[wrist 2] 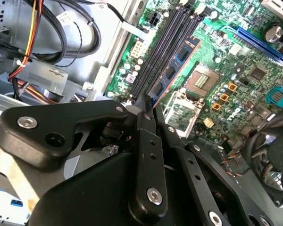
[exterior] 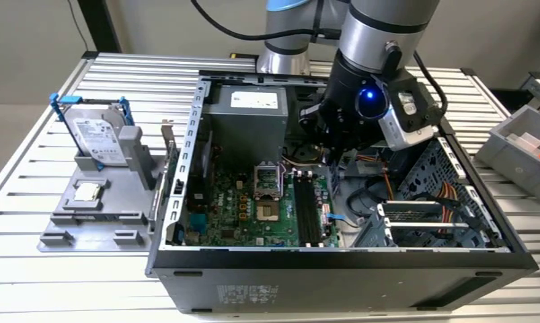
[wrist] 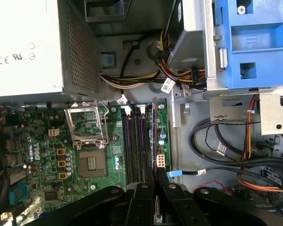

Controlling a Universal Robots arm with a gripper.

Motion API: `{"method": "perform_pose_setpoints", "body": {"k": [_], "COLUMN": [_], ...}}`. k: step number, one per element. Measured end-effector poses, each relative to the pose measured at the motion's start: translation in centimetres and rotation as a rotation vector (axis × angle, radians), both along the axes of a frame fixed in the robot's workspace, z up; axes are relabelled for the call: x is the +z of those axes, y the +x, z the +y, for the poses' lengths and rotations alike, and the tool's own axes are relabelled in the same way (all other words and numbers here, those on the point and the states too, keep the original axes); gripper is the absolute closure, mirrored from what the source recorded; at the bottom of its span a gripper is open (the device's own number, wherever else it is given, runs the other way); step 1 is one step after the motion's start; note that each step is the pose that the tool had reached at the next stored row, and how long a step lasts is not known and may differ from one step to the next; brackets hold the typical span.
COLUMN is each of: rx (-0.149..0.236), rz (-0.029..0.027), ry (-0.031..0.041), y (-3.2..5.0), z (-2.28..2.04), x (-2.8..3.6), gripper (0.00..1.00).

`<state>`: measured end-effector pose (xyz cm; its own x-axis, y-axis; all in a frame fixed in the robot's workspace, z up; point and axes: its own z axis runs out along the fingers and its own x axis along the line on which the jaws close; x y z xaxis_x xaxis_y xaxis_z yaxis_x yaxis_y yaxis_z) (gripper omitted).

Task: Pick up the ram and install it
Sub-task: 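Insert the ram into the slot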

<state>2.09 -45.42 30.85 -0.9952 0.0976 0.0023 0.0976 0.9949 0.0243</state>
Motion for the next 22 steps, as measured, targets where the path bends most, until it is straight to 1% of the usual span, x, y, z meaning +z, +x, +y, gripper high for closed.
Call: {"method": "perform_pose_setpoints", "body": {"k": [5, 14, 22], "rx": [0.003, 0.003, 0.011], "rz": [0.0000, -0.0001, -0.0010], "ry": [-0.0001, -0.0013, -0.0019], "y": [0.11, 0.13, 0.13], "z": [0.00, 0.01, 0.00], "x": [-0.35, -0.42, -1.01], "gripper": [1.00, 1.00, 1.00]}}
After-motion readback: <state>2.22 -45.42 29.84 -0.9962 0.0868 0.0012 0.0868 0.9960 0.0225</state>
